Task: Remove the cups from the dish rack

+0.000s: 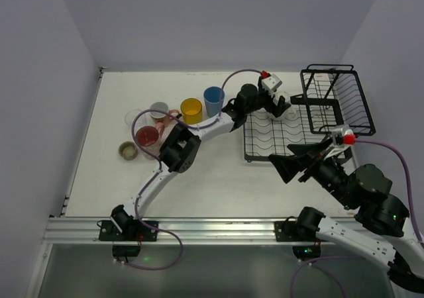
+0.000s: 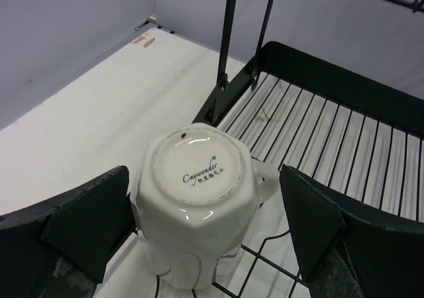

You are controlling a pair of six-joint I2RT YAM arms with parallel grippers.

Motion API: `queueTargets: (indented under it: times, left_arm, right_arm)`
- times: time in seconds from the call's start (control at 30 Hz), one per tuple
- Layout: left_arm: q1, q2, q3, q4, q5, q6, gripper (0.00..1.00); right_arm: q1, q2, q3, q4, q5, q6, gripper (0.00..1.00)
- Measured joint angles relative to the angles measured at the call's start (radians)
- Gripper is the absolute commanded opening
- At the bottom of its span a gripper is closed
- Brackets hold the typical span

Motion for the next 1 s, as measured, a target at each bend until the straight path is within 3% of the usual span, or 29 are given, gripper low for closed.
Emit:
queueTargets:
  times: [0.23,0.33,0.43,0.47,0.53,0.57,0.7,1.0]
  left_arm:
    - [0.0,0.062,0.026,0.006,0.002,-0.028,0.99]
    - [0.0,0.066,0.027,0.016,0.0,-0.04,0.85]
    - [0.001,0.068,0.03,0.027,0.0,-0.046,0.62]
    - [0.001,0.068,0.03,0.029,-0.003,-0.046,0.48]
    - [0.002,0.068,0.023,0.037,0.0,-0.049,0.35]
    - [0.002,0.067,0.011,0.055,0.001,-0.051,0.23]
    - [0.004,0.016,-0.101,0.131,0.001,-0.055,0.01]
    - [0.005,-0.232,-0.444,0.158,-0.007,-0.143,0.0]
  right_arm:
    - [0.0,0.0,-0.022,0.006,-0.005,-0.002,0.96]
    - [0.0,0.0,-0.024,0.014,-0.009,-0.003,0.95]
    - [0.0,0.0,-0.029,0.02,-0.01,-0.003,0.95]
    - [0.0,0.0,-0.031,0.02,-0.01,-0.003,0.95]
    - [0.0,0.0,-0.033,0.021,-0.009,-0.003,0.95]
    - [0.0,0.0,-0.034,0.021,-0.009,-0.003,0.95]
    - [0.0,0.0,-0.035,0.032,-0.009,-0.005,0.95]
    - [0.0,0.034,-0.106,0.103,0.0,-0.01,0.95]
